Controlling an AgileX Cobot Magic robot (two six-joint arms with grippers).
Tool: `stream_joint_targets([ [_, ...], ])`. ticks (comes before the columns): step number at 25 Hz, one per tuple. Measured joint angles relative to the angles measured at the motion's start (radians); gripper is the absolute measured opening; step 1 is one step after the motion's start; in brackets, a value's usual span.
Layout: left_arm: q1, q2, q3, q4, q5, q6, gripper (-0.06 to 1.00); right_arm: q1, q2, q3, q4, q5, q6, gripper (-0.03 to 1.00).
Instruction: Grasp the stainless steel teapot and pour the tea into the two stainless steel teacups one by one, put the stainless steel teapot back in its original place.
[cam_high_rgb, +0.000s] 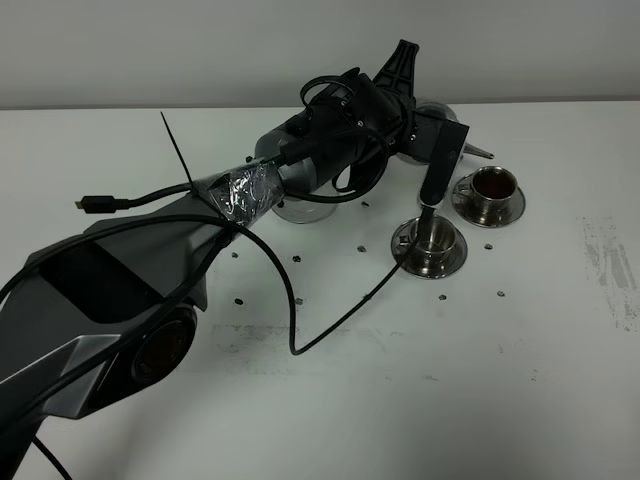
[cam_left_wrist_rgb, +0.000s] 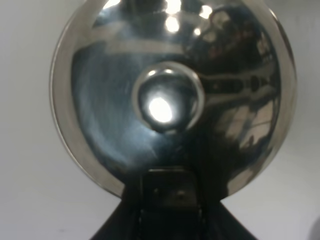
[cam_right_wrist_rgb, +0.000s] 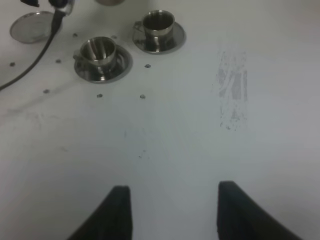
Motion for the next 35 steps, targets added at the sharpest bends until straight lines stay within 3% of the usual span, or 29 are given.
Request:
stream_joint_targets([
  [8, 0.035, -0.083, 0.0, -0.282, 0.115, -0.209, 0.21, 0.0, 0.0, 0.0, 0.0, 0.0, 0.0, 0.41],
  [12, 0.056, -0.093, 0.0, -0.359, 0.181, -0.372, 0.21, 0.0, 0.0, 0.0, 0.0, 0.0, 0.0, 0.41],
  [15, 0.069, -0.093, 0.0, -0.383, 0.214, -0.527, 0.21, 0.0, 0.0, 0.0, 0.0, 0.0, 0.0, 0.41],
  [18, 0.08, -0.093, 0.0, -0.393, 0.236, -0.609, 0.21, 0.0, 0.0, 0.0, 0.0, 0.0, 0.0, 0.41],
  [35, 0.084, -0.034, 0.0, -0.44, 0.322, -0.719, 0.21, 0.0, 0.0, 0.0, 0.0, 0.0, 0.0, 0.41],
])
